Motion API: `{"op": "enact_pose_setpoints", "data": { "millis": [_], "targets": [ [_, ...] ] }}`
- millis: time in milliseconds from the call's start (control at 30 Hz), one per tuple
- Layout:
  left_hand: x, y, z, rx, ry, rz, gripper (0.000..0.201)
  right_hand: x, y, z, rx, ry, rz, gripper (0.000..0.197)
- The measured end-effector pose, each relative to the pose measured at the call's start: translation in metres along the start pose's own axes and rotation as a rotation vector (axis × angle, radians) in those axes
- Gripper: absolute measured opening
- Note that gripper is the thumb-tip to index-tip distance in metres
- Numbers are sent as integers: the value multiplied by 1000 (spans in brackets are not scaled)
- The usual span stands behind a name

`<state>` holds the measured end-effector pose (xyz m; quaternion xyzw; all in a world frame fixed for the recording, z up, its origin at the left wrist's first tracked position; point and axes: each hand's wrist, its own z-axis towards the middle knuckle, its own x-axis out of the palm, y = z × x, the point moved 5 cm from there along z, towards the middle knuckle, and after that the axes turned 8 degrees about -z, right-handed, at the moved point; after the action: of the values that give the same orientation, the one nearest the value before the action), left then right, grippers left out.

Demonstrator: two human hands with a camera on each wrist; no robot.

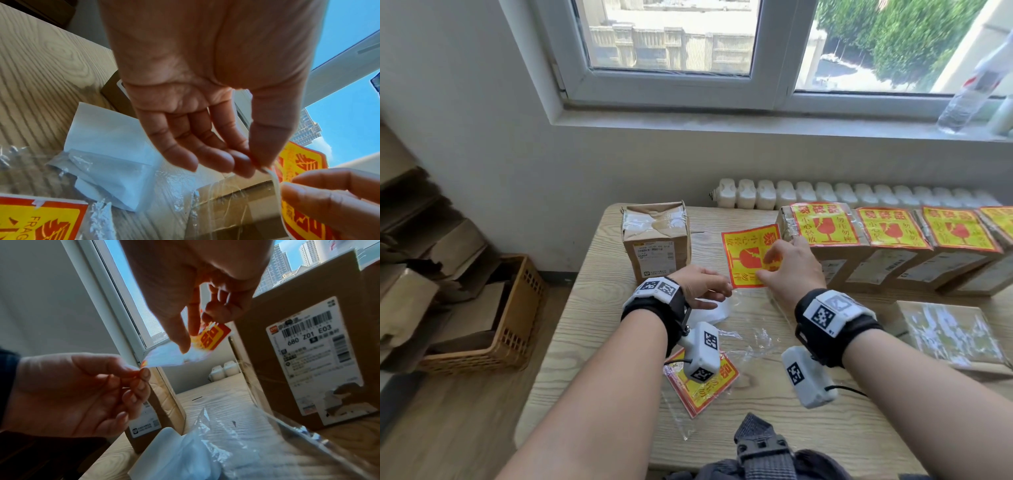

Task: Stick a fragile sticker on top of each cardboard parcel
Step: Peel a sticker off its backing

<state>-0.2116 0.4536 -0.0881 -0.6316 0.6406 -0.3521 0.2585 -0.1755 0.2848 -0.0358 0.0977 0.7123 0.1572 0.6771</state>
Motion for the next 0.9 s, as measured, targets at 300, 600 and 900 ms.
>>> {"op": "enact_pose_setpoints", "data": {
  "millis": [300,600,900],
  "targets": [
    [-4,-6,-4,51,-6,-56,18,17,13,-4,-63,217,275,22],
    [-5,-3,-5,65,18,-22,6,20,20,-11,-142,334,365,21],
    [-3,-2,-2,52,42,-2,8,19,20,-11,-154,341,362,18]
  ]
}}
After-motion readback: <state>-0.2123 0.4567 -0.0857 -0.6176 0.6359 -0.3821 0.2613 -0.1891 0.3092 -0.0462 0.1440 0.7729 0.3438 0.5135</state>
